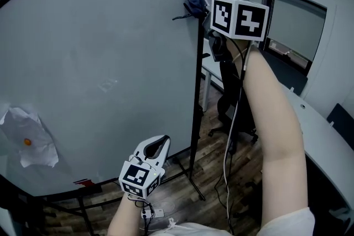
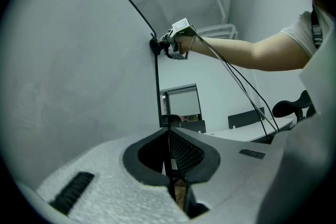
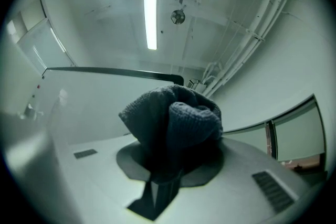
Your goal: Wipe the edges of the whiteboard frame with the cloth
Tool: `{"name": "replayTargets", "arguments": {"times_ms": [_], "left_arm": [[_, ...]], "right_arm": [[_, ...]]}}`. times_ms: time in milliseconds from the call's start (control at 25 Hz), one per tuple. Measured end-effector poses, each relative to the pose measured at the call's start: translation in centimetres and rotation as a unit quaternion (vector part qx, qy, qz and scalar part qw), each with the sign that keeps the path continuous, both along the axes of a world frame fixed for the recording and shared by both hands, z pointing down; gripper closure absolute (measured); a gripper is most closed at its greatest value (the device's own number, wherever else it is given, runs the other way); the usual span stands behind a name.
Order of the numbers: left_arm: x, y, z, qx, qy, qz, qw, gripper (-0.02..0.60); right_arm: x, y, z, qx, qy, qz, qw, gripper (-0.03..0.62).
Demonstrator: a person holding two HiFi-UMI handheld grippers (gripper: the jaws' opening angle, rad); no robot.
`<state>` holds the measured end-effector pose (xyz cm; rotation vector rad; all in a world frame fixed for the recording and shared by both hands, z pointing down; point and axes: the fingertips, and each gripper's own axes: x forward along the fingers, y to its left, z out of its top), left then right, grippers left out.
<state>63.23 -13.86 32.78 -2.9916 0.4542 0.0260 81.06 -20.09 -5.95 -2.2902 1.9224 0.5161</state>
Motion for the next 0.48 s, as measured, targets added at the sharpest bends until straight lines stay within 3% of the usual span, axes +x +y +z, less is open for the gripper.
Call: {"name": "replayTargets", "arguments": {"times_ms": [480], "left_arm": [[0.3, 1.0, 2.8, -0.017, -0.016, 0.002, 0.9997, 0.558]], "right_arm": [[0.3, -0.2, 5.8, -0.035, -0.004, -0.006, 0.999, 0.517]]}}
